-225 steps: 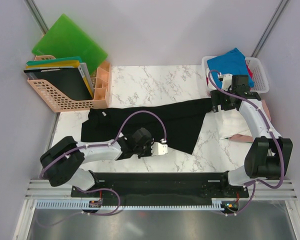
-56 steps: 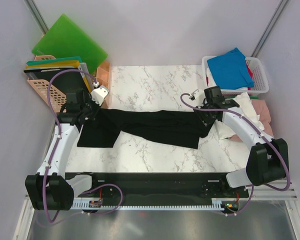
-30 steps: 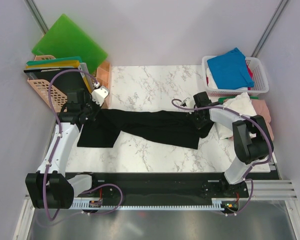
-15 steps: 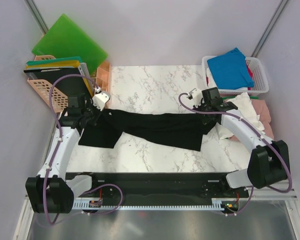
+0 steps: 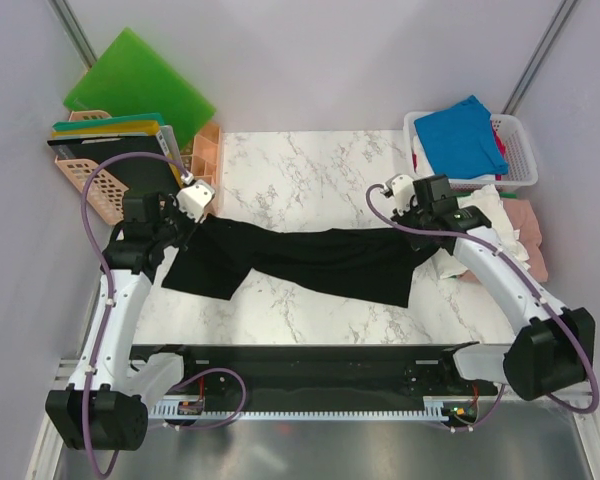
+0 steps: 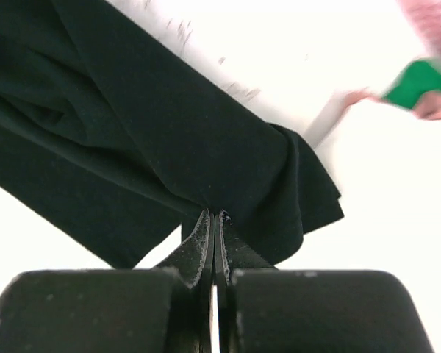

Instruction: Fold and stack the t-shirts

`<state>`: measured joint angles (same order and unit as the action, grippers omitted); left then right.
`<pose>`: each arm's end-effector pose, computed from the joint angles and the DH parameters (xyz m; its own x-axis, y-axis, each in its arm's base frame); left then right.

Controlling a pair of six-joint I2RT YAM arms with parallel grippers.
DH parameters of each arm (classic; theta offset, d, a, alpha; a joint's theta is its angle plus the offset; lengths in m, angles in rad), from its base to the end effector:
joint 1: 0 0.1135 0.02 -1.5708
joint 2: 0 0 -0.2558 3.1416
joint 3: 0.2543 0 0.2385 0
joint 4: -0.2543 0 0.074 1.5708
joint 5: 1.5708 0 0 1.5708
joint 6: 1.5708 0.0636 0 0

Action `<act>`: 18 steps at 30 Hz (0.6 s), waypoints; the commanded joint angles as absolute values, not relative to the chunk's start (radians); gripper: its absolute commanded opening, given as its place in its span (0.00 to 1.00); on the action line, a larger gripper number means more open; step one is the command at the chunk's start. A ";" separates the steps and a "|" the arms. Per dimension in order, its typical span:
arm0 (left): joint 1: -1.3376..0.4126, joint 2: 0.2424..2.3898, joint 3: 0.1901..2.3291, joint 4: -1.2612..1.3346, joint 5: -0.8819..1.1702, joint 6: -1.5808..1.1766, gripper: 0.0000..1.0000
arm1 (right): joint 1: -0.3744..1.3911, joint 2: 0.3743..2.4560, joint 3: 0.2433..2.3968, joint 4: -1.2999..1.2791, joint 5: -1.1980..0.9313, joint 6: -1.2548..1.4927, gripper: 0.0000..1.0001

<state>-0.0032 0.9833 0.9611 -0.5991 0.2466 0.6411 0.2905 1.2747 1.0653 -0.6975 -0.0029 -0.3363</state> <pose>0.2206 -0.0162 0.3023 -0.3459 0.5811 -0.7367 0.5097 0.7756 0.3724 0.2571 0.0771 0.2605 -0.6172 -0.5289 -0.5824 -0.5210 0.8295 -0.2012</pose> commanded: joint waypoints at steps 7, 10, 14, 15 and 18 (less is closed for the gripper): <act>-0.002 0.991 0.985 -0.607 0.250 0.652 0.02 | 0.291 1.469 1.080 -0.733 -0.149 -0.364 0.12; -0.002 1.002 0.976 -0.607 0.249 0.653 0.02 | 0.291 1.518 1.101 -0.730 -0.137 -0.368 0.42; -0.002 1.005 0.965 -0.607 0.250 0.653 0.02 | 0.291 1.503 1.074 -0.713 -0.089 -0.371 0.52; -0.002 1.006 0.965 -0.606 0.250 0.657 0.02 | 0.293 1.499 1.060 -0.722 -0.056 -0.377 0.53; -0.002 1.018 0.966 -0.606 0.247 0.663 0.02 | 0.287 1.453 1.020 -0.741 -0.006 -0.400 0.53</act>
